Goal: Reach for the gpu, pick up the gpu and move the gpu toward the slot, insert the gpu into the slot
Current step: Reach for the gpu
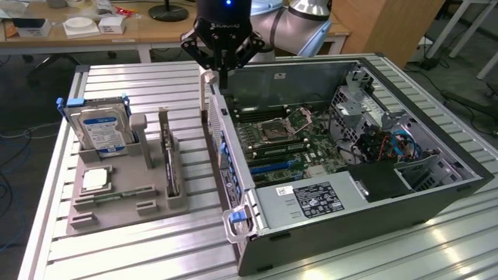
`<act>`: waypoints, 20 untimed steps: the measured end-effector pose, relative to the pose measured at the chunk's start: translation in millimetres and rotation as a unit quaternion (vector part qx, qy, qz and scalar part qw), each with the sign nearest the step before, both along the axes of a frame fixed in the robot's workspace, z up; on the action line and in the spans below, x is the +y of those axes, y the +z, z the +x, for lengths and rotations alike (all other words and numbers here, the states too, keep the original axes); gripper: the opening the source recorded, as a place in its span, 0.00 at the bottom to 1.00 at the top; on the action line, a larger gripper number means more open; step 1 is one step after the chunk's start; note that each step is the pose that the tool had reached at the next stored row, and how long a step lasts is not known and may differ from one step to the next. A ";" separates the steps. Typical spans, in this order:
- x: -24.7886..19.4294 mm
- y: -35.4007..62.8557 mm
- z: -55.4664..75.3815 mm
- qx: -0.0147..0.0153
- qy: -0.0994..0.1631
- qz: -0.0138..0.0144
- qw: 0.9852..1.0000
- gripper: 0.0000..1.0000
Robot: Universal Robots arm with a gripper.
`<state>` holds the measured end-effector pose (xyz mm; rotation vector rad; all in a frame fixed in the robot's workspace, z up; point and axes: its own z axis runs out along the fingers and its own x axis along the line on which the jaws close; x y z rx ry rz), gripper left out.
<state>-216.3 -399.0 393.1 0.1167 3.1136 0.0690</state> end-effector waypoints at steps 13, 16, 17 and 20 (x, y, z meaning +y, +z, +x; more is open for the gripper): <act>-0.1 -1.1 -21.9 0.000 0.000 0.000 1.000 0.10; -0.2 -1.4 -27.7 0.001 0.000 0.000 1.000 0.10; -0.2 -1.5 -29.5 0.001 0.000 0.000 1.000 0.10; -0.3 -1.9 -34.7 0.001 0.000 0.000 1.000 0.10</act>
